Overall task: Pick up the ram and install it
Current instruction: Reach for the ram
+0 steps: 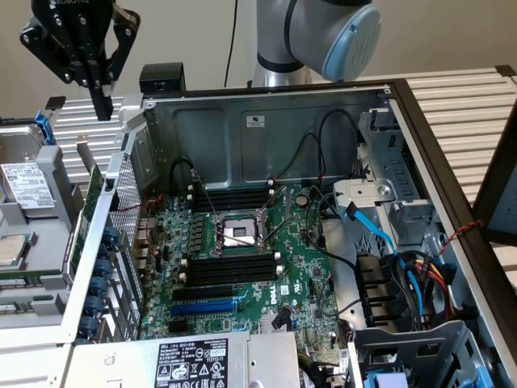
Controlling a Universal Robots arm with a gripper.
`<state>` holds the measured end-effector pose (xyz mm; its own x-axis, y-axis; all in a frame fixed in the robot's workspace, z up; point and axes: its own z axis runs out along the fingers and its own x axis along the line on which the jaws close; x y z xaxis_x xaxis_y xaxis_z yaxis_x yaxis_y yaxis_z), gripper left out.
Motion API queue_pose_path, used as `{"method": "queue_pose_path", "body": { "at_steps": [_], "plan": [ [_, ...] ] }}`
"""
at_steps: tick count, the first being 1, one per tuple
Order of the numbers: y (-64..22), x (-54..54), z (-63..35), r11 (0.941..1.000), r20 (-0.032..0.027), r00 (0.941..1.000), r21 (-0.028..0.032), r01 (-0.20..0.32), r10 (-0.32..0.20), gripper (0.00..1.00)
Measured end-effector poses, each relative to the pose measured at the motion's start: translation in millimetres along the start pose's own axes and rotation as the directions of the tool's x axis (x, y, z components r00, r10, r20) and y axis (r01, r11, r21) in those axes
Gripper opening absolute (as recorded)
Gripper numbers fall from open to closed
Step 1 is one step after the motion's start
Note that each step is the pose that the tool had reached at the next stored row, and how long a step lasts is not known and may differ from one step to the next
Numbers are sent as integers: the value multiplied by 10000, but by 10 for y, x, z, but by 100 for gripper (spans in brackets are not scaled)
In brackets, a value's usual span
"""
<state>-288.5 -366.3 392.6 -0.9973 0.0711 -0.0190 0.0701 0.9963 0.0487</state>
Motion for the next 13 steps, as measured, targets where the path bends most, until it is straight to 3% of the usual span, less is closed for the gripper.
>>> {"method": "queue_pose_path", "body": {
  "at_steps": [13],
  "plan": [
    [-12, 545, -11, 10000, 0, 10000, 0, 0, 0, 10]
  ]
}}
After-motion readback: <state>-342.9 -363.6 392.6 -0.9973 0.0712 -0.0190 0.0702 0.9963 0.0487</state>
